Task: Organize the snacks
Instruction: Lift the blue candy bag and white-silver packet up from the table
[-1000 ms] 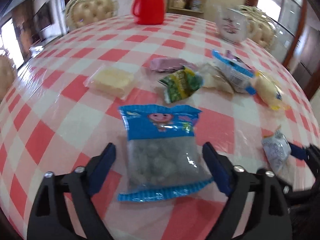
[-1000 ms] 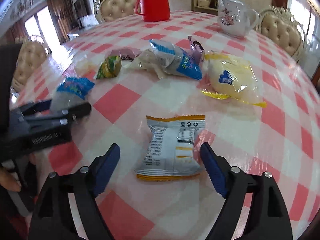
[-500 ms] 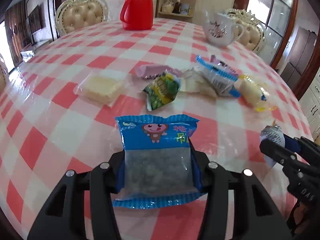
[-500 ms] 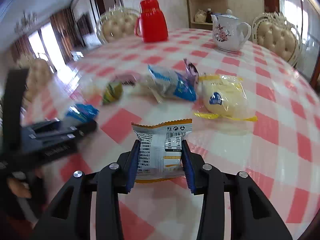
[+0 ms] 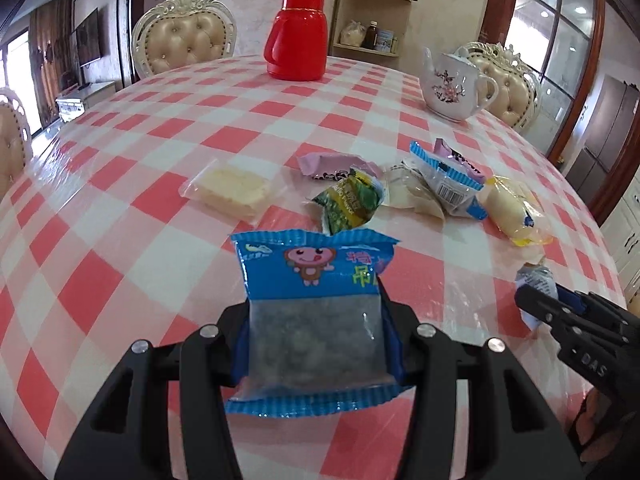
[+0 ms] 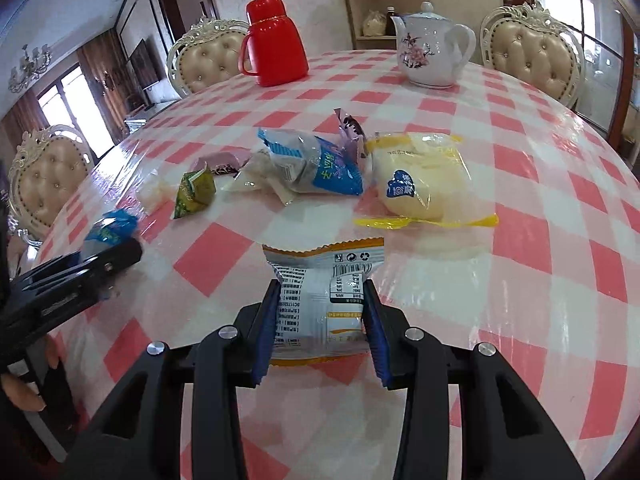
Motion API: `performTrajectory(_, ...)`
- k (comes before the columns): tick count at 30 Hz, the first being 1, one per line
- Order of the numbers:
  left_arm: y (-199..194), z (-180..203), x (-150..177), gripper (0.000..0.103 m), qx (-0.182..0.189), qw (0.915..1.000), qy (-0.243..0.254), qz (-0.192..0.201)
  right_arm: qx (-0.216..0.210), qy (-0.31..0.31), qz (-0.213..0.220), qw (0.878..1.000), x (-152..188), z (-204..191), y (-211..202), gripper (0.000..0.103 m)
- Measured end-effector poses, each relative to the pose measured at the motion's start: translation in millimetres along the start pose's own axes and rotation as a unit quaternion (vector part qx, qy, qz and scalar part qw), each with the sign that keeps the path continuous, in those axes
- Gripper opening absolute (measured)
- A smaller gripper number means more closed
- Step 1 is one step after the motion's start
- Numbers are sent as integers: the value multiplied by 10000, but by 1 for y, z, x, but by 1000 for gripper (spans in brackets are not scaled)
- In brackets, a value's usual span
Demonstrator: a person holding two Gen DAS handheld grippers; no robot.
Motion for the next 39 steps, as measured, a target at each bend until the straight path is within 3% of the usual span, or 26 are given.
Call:
performTrajectory(9, -23, -12, 22, 51, 33, 9996, -254, 103, 79, 119, 88, 9999, 19, -6, -21, 40)
performTrajectory(23, -66, -1, 60, 51, 131, 9991, -192, 368, -341, 464, 470, 9972, 80, -33, -87, 40)
performTrajectory(39, -138, 11, 114, 52, 160, 9983, 220, 509, -442, -109, 435, 9980, 124, -86, -131, 40)
Point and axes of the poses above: each gripper's, at about its wrist camera, not at the fingertips, and y roughly the way its jaws point, z to its right, x to its underside, the point moved 1 cm from there along y, roughly the way its jaws point, and after that the axes turned 6 degrees about x, right-handed, at the moved point
